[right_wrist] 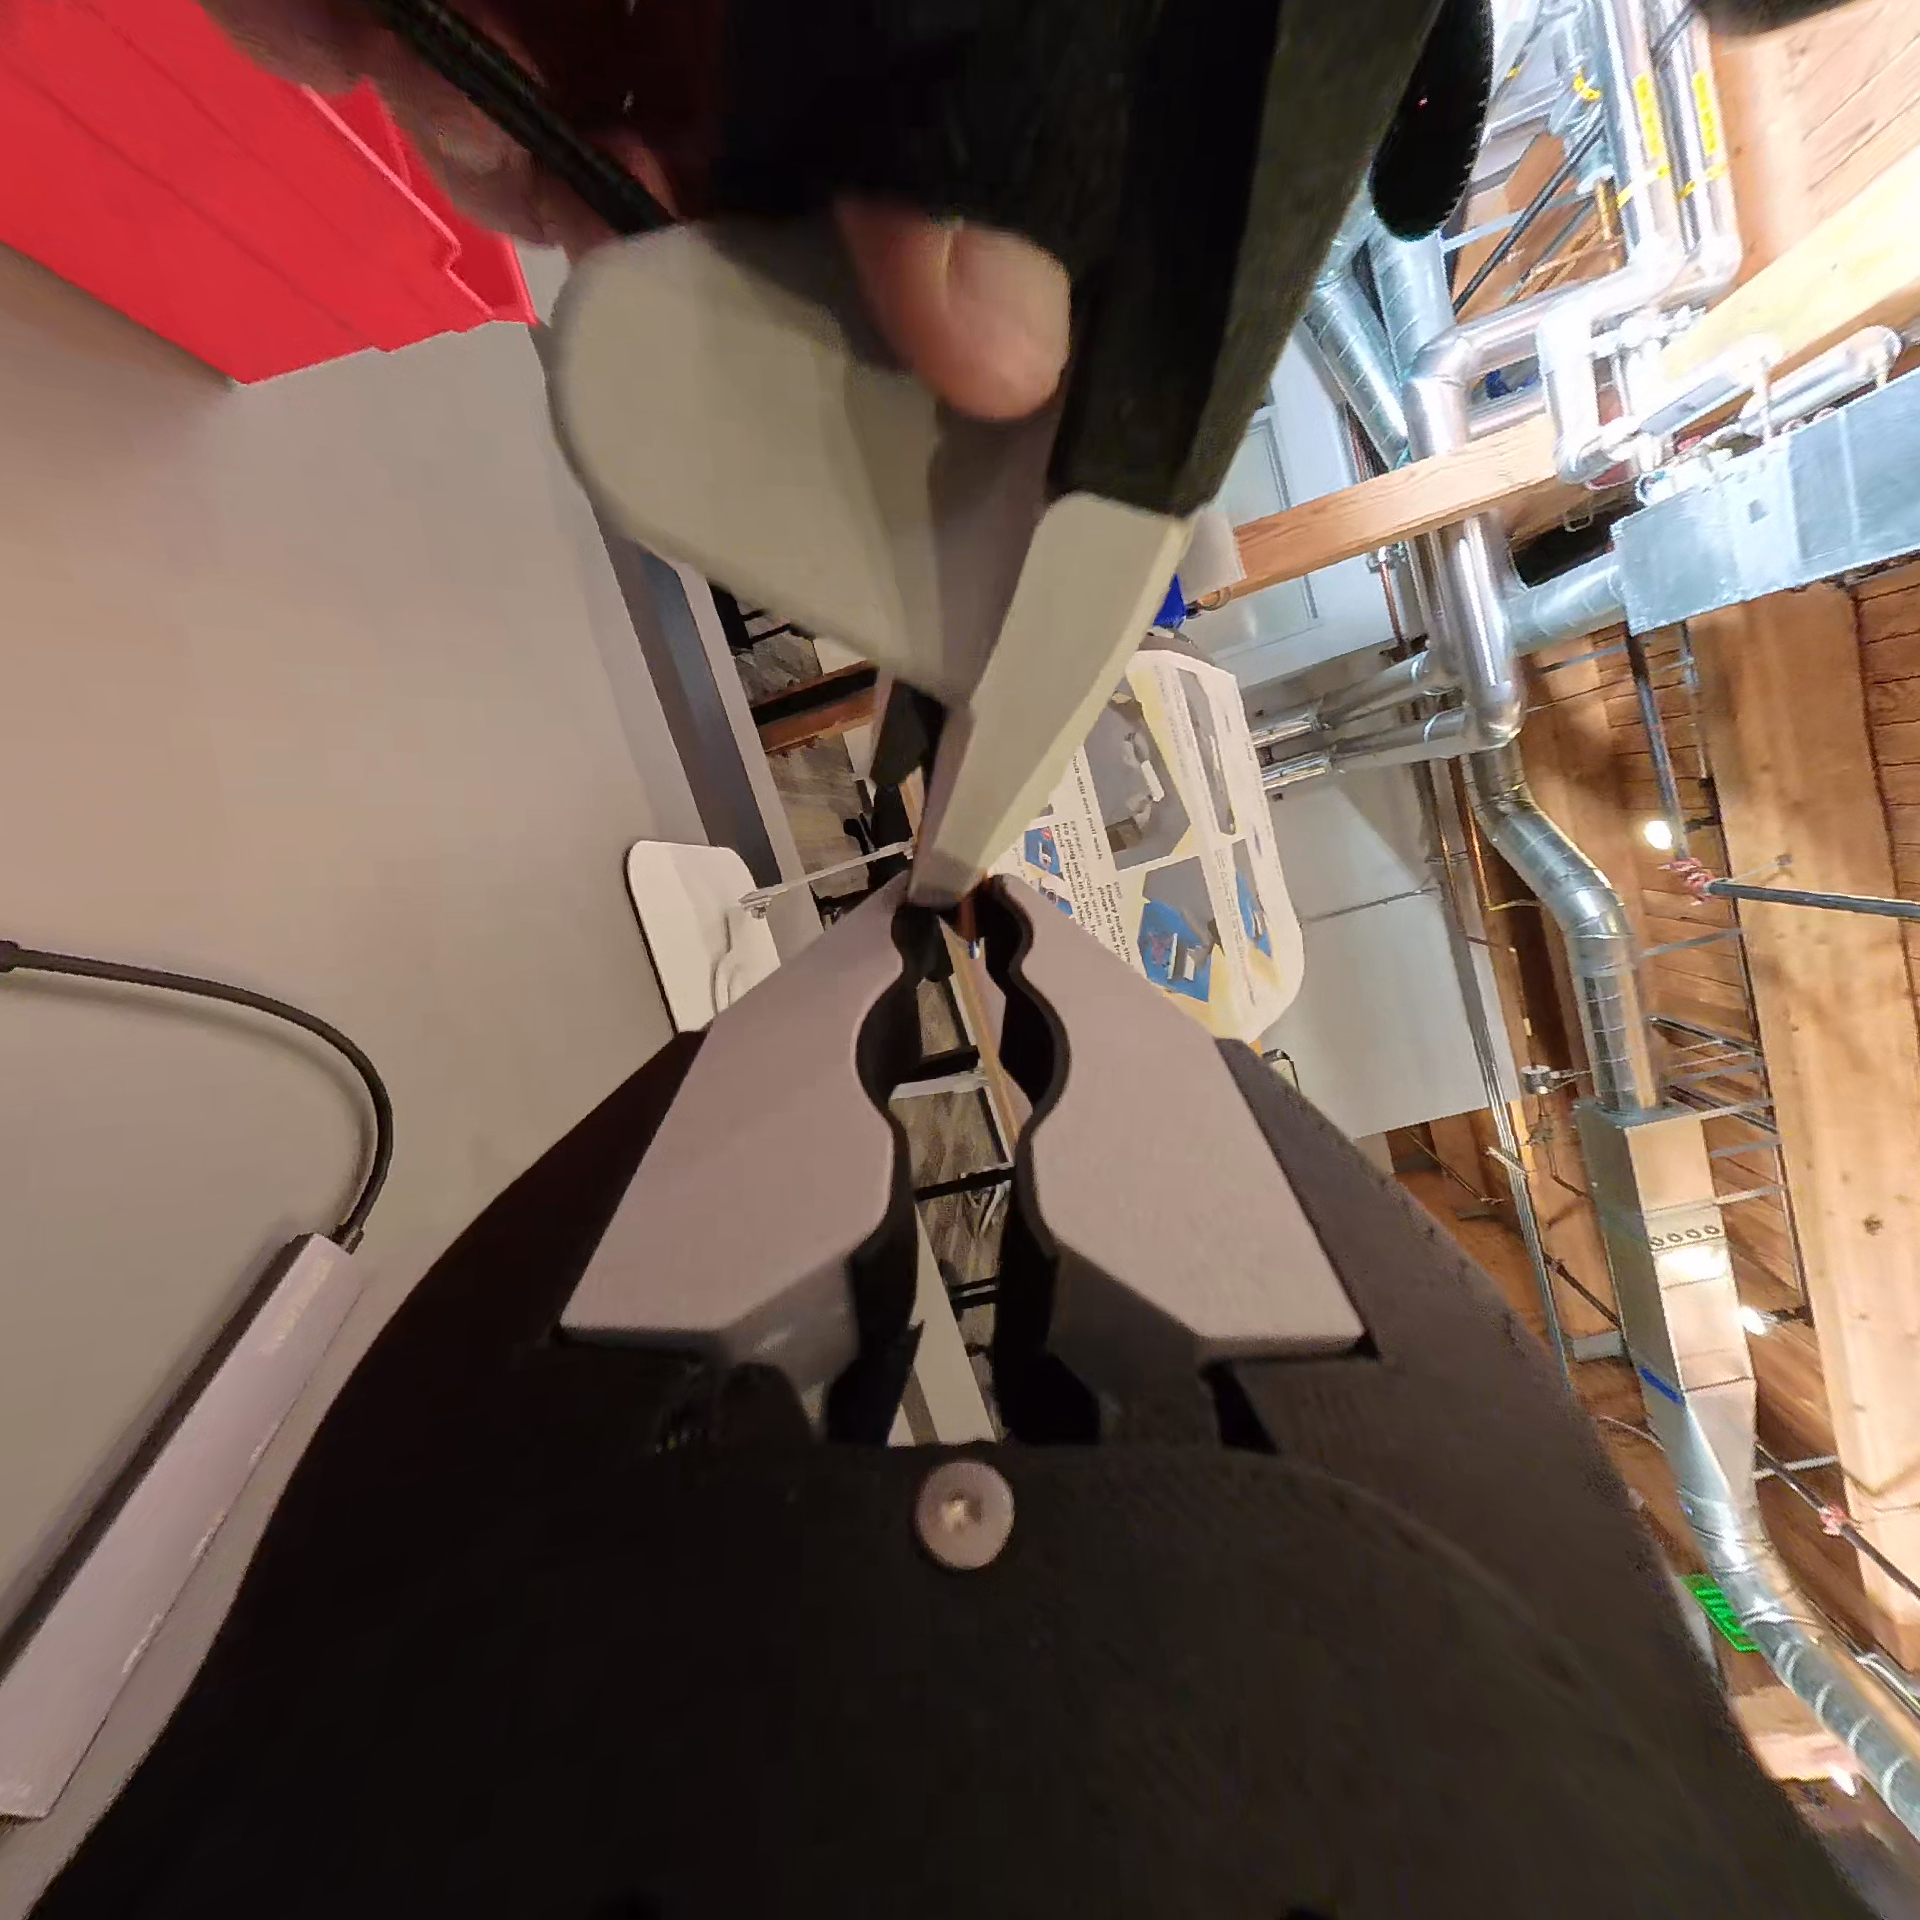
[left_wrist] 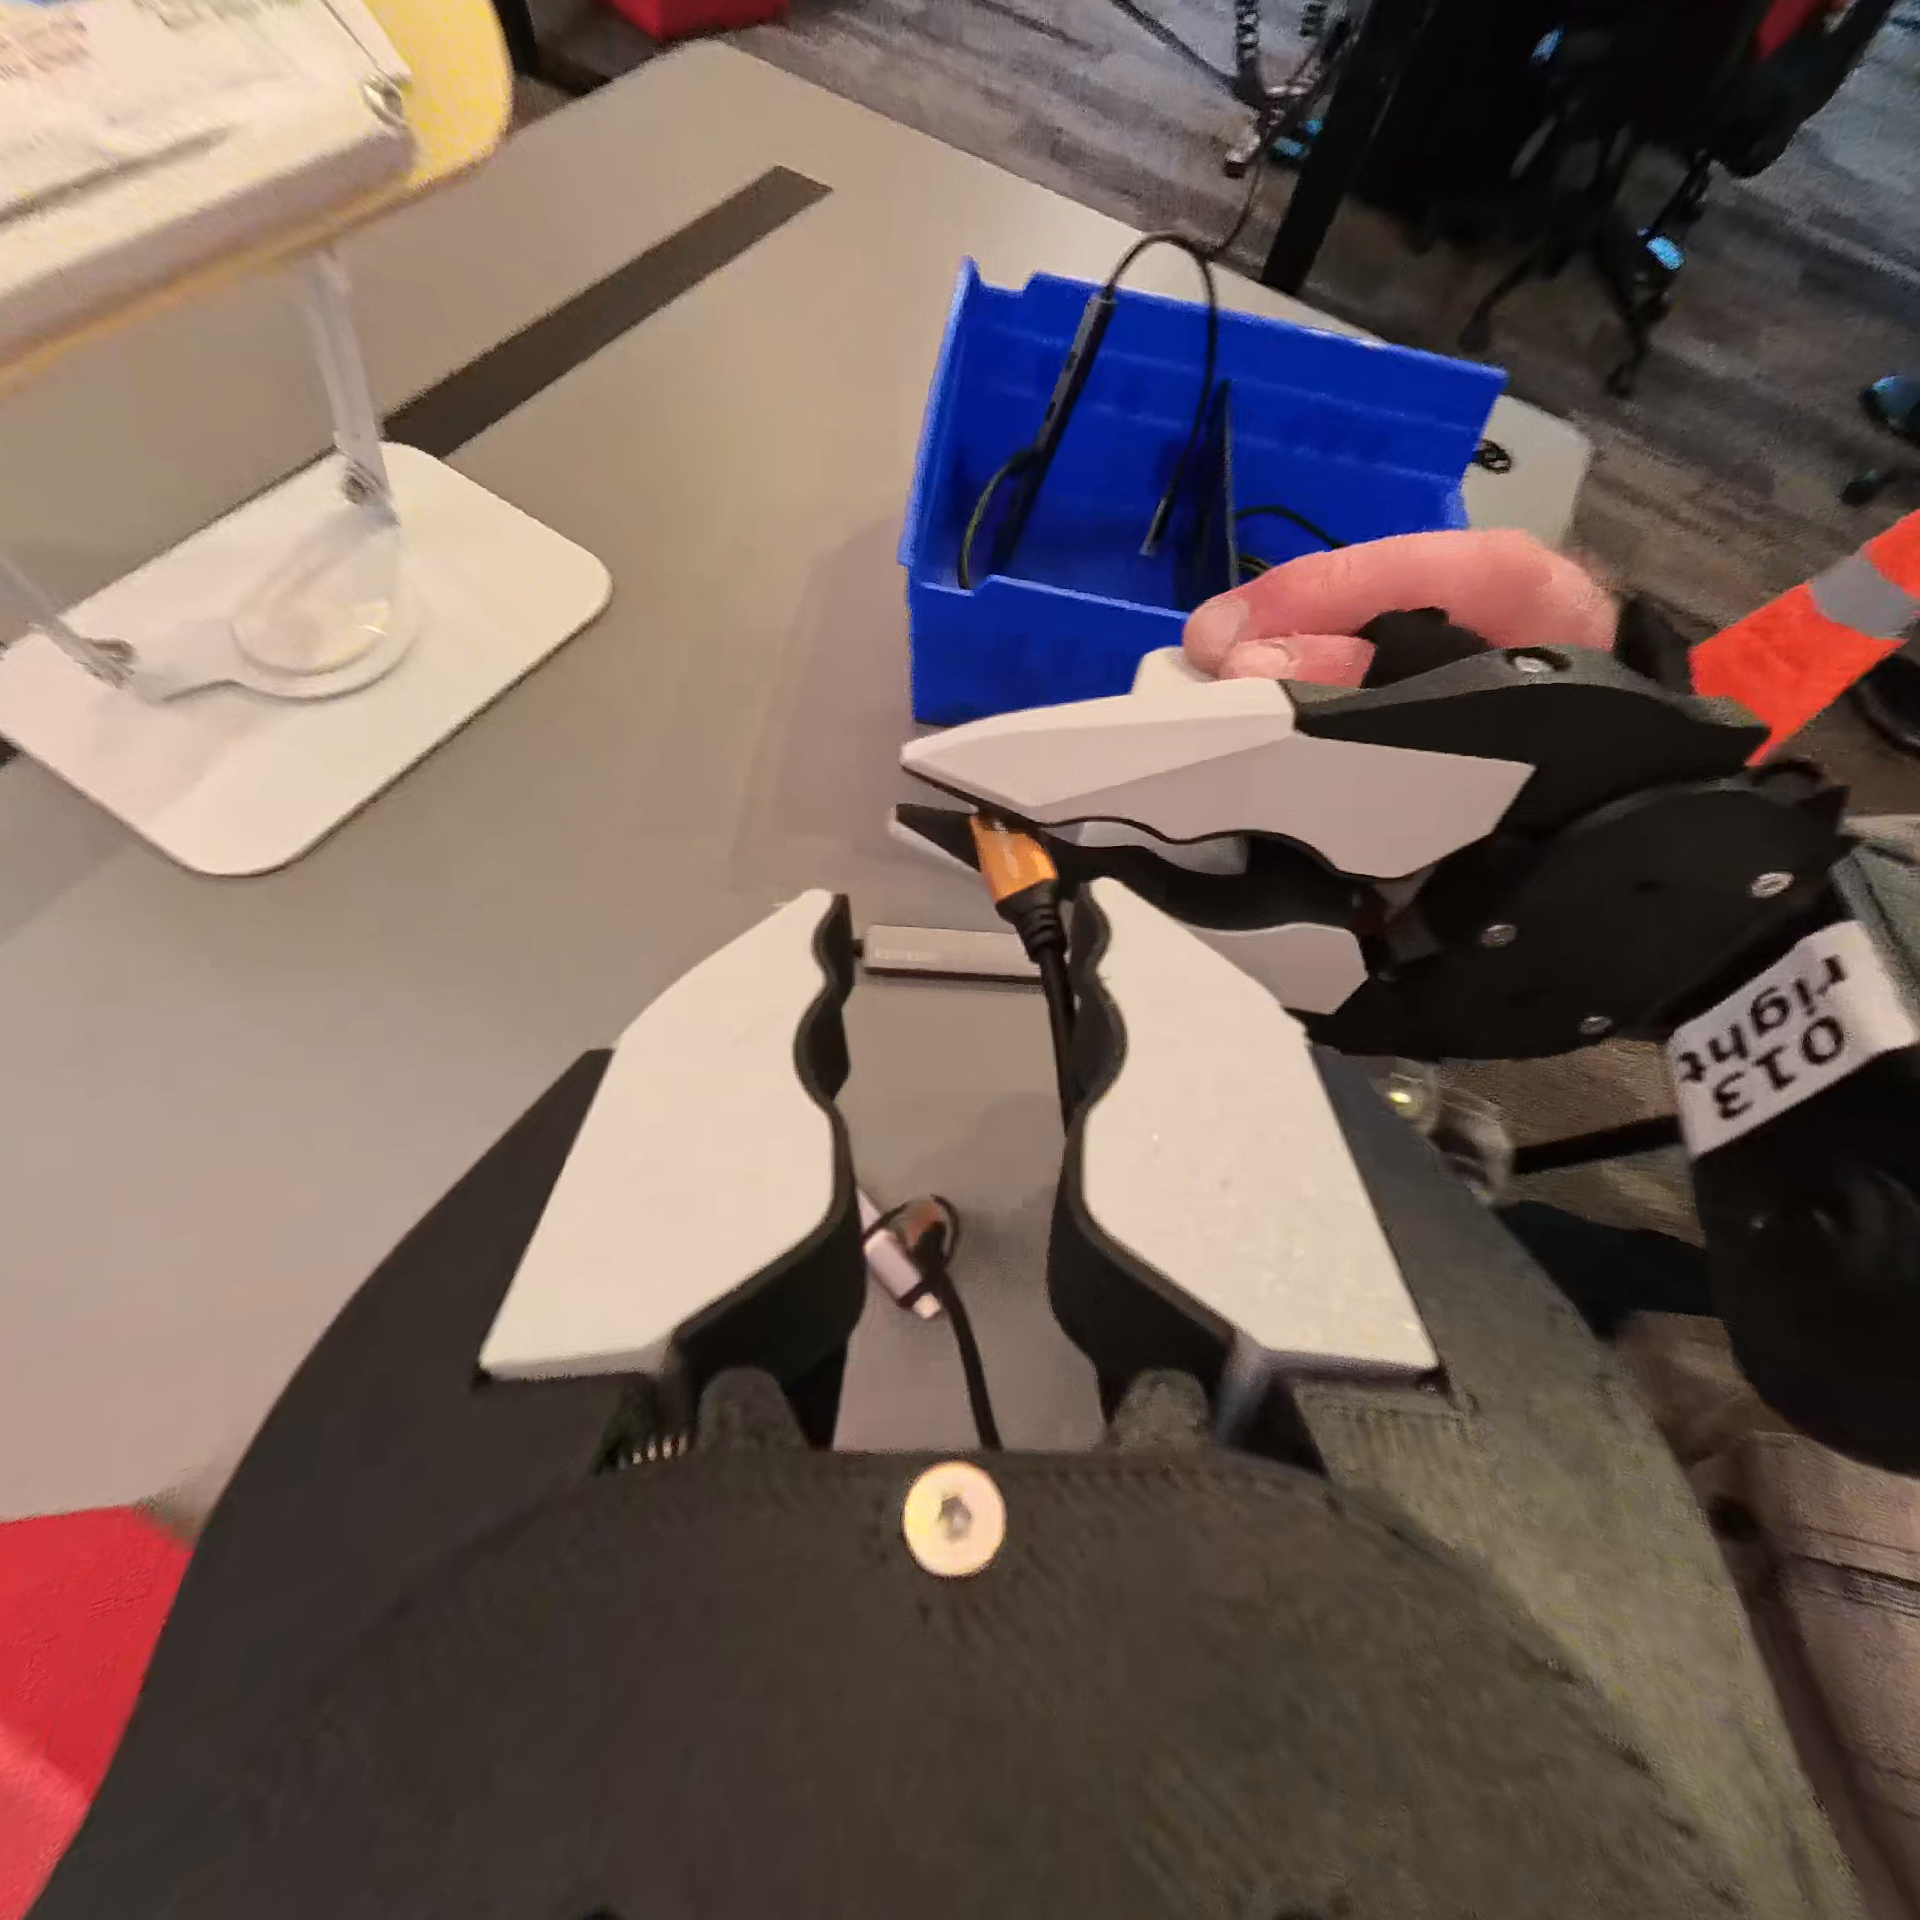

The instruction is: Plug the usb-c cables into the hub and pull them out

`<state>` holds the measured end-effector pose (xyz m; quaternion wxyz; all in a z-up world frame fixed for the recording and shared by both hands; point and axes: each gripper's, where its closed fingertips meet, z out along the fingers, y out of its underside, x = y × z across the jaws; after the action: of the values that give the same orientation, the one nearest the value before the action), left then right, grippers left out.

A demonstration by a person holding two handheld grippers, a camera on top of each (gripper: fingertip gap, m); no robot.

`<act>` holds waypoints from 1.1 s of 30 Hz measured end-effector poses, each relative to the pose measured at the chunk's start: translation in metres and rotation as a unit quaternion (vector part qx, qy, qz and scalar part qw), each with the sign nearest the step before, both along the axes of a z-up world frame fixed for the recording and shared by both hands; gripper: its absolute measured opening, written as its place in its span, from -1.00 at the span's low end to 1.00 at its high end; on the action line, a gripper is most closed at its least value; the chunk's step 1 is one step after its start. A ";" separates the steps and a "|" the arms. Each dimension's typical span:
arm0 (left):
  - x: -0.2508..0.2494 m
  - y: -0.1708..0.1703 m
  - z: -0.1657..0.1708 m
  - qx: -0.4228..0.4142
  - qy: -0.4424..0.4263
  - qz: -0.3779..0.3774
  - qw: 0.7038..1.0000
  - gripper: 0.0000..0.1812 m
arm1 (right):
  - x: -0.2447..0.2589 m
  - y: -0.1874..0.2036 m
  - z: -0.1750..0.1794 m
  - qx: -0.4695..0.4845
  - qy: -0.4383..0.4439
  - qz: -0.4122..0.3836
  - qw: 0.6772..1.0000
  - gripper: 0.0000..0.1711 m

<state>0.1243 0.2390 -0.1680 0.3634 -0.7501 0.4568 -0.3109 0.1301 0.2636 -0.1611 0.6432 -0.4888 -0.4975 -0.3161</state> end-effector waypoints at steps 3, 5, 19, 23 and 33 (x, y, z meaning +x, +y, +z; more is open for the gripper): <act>0.007 -0.006 -0.005 -0.027 -0.021 -0.016 0.999 -0.85 | 0.003 0.002 -0.003 0.001 -0.004 -0.008 1.000 -0.93; 0.009 -0.006 -0.006 -0.024 -0.025 -0.015 0.999 -0.88 | 0.004 0.002 -0.006 -0.003 0.000 -0.001 1.000 -0.93; -0.016 0.002 -0.005 0.264 0.107 -0.053 0.957 -0.89 | -0.008 -0.029 -0.016 -0.329 0.285 0.208 0.876 -0.72; -0.015 -0.001 0.000 0.346 0.138 -0.072 0.925 -0.89 | -0.012 -0.034 -0.012 -0.467 0.405 0.268 0.739 -0.70; -0.006 -0.025 0.001 0.492 0.179 -0.167 0.836 -0.89 | -0.022 -0.061 0.005 -0.592 0.486 0.405 0.500 -0.86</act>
<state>0.1187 0.2142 -0.1667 0.5387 -0.4274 0.7250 0.0382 0.1077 0.2023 -0.1564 0.4016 -0.5770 -0.3212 0.6345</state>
